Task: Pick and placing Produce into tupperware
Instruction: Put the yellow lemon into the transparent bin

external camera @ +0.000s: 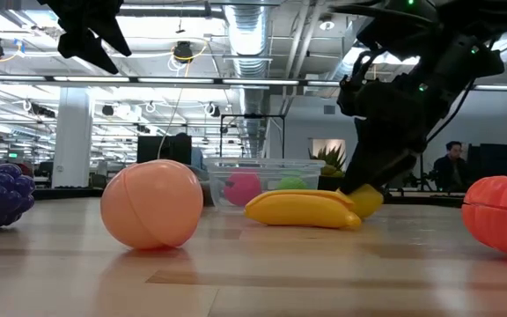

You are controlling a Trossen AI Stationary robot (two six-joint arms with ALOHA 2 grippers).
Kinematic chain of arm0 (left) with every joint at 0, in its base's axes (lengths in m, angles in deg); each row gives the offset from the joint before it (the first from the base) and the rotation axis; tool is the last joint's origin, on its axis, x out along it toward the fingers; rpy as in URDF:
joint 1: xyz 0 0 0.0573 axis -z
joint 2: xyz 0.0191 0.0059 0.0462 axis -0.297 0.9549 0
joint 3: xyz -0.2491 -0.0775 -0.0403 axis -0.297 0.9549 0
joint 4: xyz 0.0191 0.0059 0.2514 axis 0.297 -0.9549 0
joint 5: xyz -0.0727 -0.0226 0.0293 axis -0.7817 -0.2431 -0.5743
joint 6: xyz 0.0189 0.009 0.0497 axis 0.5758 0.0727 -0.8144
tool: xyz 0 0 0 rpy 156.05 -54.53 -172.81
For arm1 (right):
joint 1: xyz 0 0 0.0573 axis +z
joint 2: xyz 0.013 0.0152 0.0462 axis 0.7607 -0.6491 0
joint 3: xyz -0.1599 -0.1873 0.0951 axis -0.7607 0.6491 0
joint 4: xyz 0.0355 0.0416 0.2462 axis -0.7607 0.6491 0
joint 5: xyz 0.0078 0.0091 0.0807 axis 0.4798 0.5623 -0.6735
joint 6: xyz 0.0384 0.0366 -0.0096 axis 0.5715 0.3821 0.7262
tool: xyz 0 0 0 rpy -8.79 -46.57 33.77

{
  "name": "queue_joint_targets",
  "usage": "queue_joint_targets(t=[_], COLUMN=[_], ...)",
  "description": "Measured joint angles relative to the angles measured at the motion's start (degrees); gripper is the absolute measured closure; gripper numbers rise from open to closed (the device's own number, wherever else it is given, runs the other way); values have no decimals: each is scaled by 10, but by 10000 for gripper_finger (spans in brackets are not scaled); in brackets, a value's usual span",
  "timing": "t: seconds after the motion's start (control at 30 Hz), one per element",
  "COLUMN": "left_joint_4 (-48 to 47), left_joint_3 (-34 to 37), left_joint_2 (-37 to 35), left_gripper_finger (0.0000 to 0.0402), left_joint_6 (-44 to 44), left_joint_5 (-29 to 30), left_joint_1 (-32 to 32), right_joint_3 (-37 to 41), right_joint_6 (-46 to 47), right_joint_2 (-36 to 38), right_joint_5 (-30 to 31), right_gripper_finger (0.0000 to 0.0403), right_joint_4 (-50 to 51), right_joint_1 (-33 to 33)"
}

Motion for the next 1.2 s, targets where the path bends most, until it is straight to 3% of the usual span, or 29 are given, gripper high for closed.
queue_joint_targets(t=[1.2], left_joint_4=[1], left_joint_3=[0], left_joint_2=[0], left_gripper_finger=[84], left_joint_6=[1], left_joint_5=[0], left_joint_1=[0], right_joint_3=[0], right_joint_6=[6], right_joint_2=[0], right_joint_5=[5], right_gripper_finger=[133], right_joint_4=[30], right_joint_1=[-3])
